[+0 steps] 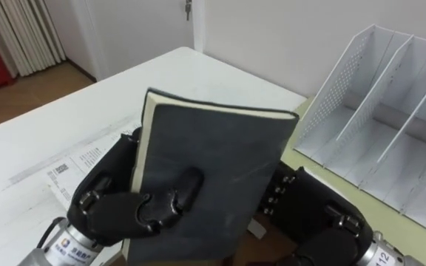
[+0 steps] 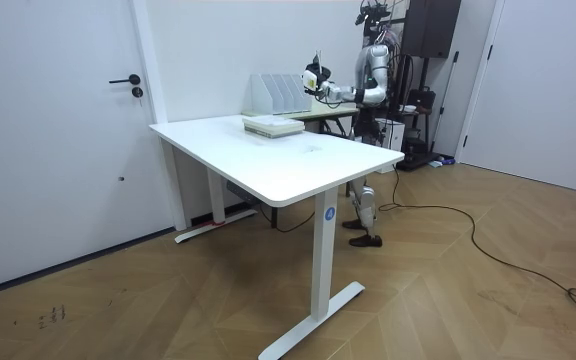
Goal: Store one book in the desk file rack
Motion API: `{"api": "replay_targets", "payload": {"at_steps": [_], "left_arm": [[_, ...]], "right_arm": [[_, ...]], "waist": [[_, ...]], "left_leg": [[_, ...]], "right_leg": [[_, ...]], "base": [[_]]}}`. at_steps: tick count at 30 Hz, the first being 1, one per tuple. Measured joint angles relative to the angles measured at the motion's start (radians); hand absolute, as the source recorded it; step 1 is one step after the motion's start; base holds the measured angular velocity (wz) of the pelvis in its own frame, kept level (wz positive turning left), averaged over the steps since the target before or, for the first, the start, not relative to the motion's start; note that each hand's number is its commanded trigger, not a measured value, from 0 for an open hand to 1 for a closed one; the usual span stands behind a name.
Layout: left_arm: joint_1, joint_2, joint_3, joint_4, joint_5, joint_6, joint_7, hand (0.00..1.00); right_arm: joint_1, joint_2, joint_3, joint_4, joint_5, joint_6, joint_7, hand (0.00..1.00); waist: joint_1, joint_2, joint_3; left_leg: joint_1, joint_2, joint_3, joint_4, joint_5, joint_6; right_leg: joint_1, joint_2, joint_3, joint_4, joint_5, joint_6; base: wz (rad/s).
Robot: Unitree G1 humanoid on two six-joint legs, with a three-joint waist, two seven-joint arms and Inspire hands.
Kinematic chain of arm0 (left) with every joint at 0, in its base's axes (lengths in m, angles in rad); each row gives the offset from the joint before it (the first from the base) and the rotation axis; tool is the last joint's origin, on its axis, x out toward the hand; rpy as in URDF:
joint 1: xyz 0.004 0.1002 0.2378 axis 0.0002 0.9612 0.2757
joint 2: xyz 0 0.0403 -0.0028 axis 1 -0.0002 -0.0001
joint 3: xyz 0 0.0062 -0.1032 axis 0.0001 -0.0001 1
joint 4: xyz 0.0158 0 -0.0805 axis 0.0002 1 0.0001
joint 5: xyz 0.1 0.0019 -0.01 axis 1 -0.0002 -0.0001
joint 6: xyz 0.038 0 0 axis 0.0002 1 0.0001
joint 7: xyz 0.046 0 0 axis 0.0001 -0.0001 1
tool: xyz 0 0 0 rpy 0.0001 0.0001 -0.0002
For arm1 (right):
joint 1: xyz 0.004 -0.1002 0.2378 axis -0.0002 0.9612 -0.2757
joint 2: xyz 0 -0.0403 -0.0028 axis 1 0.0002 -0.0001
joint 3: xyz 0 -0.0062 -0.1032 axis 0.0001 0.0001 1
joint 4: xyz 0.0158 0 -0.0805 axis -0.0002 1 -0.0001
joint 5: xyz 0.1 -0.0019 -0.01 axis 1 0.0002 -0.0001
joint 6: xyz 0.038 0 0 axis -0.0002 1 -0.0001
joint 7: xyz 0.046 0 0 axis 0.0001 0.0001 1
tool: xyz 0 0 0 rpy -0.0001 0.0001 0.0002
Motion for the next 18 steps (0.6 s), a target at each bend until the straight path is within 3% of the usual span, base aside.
{"api": "replay_targets", "payload": {"at_steps": [1,3,7,12,18], "left_arm": [[0.000,0.004,-0.001,0.001,0.000,0.002,-0.003,1.00],[0.000,0.016,-0.001,0.009,0.000,0.007,-0.014,1.00],[0.000,0.024,-0.002,0.028,0.000,0.019,-0.033,1.00],[0.000,0.058,-0.018,0.042,-0.035,0.019,-0.058,1.00],[-0.001,0.062,-0.063,0.045,-0.036,0.022,-0.088,1.00]], "right_arm": [[-0.001,0.000,0.002,0.000,0.000,0.001,0.001,0.16],[-0.006,0.000,0.004,-0.003,0.000,0.012,0.010,0.97],[-0.017,-0.001,0.007,-0.008,0.000,0.021,0.033,1.00],[-0.026,-0.030,0.018,-0.017,0.000,0.021,0.020,1.00],[-0.026,-0.033,0.032,-0.018,-0.001,0.021,-0.001,1.00]], "waist": [[0.000,0.000,0.0002],[0.000,-0.002,0.0011],[0.000,-0.008,0.0021],[0.000,-0.011,0.0022],[0.000,-0.011,0.0022]], "left_leg": [[0.000,0.000,0.000,0.000,0.000,0.000],[0.001,0.000,0.000,0.000,0.000,0.000],[0.002,0.000,0.000,0.000,0.000,0.000],[0.003,0.000,0.000,0.001,0.000,0.000],[0.005,0.000,0.001,0.001,0.000,0.000]], "right_leg": [[0.000,0.000,0.000,0.000,0.000,0.000],[0.000,0.000,0.001,0.000,0.000,0.000],[0.001,-0.001,0.000,0.001,0.000,0.000],[0.002,0.000,0.000,0.002,0.000,0.000],[0.002,-0.001,0.001,0.005,0.000,0.000]], "base": [[0.00],[0.00],[0.00],[0.00],[0.00]]}}
